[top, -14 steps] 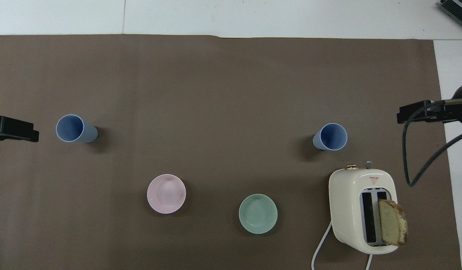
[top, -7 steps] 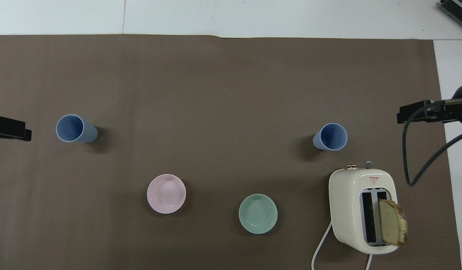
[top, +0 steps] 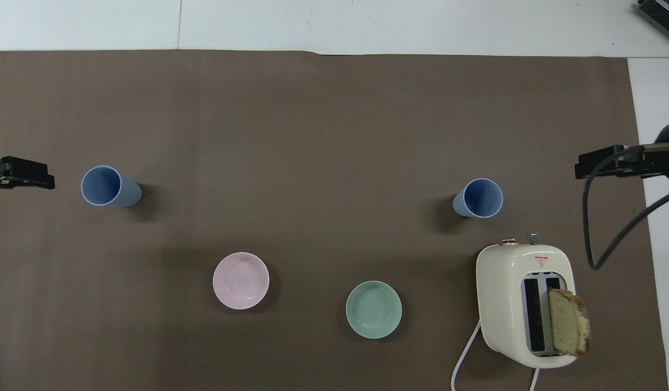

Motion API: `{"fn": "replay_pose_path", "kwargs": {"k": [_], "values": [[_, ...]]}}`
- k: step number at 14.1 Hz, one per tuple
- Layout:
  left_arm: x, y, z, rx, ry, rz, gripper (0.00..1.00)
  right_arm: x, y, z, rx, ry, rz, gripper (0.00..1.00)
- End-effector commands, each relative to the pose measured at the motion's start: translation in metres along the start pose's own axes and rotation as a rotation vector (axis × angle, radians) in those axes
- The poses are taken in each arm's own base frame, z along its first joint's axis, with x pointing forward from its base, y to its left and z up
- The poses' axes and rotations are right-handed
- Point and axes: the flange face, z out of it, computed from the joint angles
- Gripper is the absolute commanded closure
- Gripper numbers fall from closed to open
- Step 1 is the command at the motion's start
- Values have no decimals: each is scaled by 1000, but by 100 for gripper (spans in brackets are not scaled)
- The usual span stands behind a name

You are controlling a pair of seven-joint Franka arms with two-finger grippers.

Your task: Stack blue cups with both arms

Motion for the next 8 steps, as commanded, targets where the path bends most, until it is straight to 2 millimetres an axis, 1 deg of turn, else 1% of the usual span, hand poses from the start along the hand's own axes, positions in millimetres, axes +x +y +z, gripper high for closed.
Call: {"fn": "replay_pose_path", "kwargs": {"k": [1, 2, 4, 6, 7, 8], "values": [[6, -14, 38, 15, 18, -30, 0, 0, 2, -3, 23, -4, 17, 0], [14, -22, 55, 15, 12, -67, 0, 0, 2, -3, 23, -4, 17, 0], [26, -22, 82, 14, 22, -153, 0, 0, 2, -3, 23, -5, 17, 0], [34, -23, 125, 15, -8, -178, 0, 0, 1, -3, 23, -5, 15, 0], [32, -24, 140, 15, -7, -178, 0, 0, 2, -3, 23, -4, 17, 0], [28, -23, 146, 15, -1, -179, 0, 0, 2, -3, 23, -4, 17, 0]]}}
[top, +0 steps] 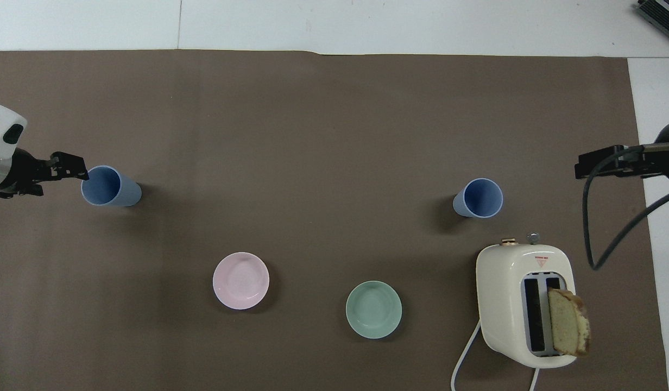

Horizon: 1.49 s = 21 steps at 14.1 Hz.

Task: Stack blue cups with both arms
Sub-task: 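Reach the left gripper to the blue cup nearest it and grasp, then carry the blue cup with the left gripper toward the table center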

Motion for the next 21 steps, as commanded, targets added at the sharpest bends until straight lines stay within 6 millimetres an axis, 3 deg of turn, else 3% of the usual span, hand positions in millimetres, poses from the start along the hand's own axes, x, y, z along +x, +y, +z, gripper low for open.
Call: {"fn": "replay_pose_path", "kwargs": {"k": [1, 4, 6, 7, 8, 13, 16, 17, 19, 21], "values": [[-6, -1, 21, 10, 17, -17, 0, 0, 2, -3, 23, -5, 17, 0], [-6, 0, 35, 10, 9, -16, 0, 0, 2, -3, 23, -4, 17, 0], [-6, 0, 35, 4, 7, -25, 65, 0, 1, -3, 23, -4, 15, 0], [-6, -1, 36, 3, 4, -41, 91, 0, 2, -3, 23, -4, 17, 0], [-6, -1, 35, 2, 3, -58, 100, 0, 2, -3, 23, -4, 17, 0], [9, 9, 20, -12, 32, -58, 100, 0, 2, -3, 23, -5, 17, 0], [15, 22, -19, -40, 40, -58, 100, 0, 2, -3, 23, -4, 17, 0], [17, 33, -39, -55, 29, -73, 100, 0, 2, -3, 23, -4, 17, 0], [12, 77, -67, -65, 31, -114, 100, 0, 2, -4, 23, -2, 17, 0], [-7, 138, -67, -70, 29, -145, 100, 0, 2, -3, 23, -4, 17, 0]]}}
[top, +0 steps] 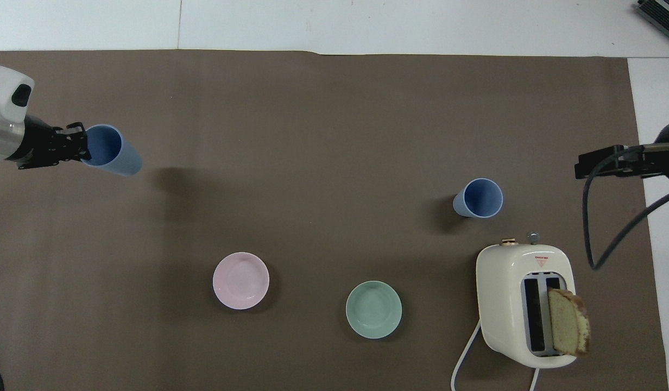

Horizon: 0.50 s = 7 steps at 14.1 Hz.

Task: Stack blue cups with both arms
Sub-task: 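Carry the blue cup with the left gripper toward the table center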

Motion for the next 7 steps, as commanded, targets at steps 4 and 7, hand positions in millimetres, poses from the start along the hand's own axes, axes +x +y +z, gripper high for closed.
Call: {"fn": "replay_pose_path", "kwargs": {"k": [4, 7], "values": [[-88, 156, 23, -14, -26, -37, 100, 0, 2, -3, 23, -4, 17, 0], [-136, 216, 62, -8, -48, 17, 100, 0, 2, -3, 23, -2, 17, 0]]}}
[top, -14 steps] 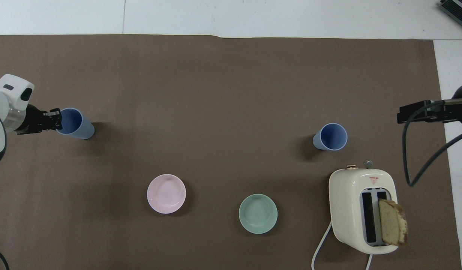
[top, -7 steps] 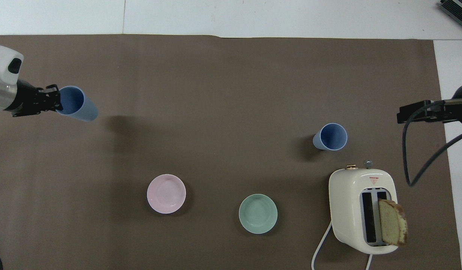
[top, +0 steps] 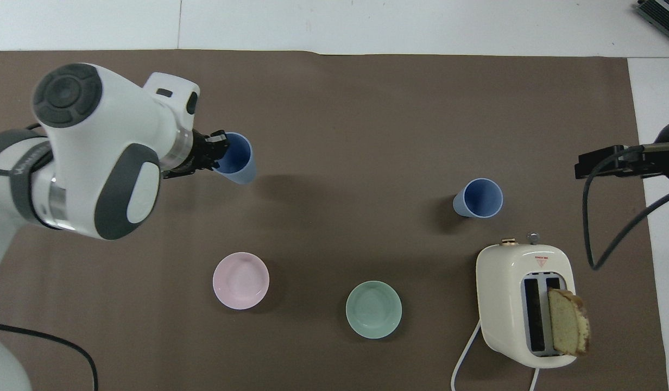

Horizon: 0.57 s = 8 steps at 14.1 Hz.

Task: Stack blue cups with both arms
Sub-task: 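Carry the blue cup with the left gripper toward the table center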

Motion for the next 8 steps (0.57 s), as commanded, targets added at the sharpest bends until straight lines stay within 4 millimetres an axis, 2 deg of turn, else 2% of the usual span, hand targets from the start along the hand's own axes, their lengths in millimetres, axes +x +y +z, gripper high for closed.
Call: {"fn": "replay_pose_path", "kwargs": {"k": [1, 3, 8], "values": [[-24, 36, 36, -2, -1, 23, 100, 0, 2, -3, 23, -6, 17, 0], [-48, 65, 61, -19, 6, 45, 100, 0, 2, -3, 23, -6, 17, 0], [-82, 90, 91, -34, 11, 72, 100, 0, 2, -3, 23, -6, 15, 0]]}}
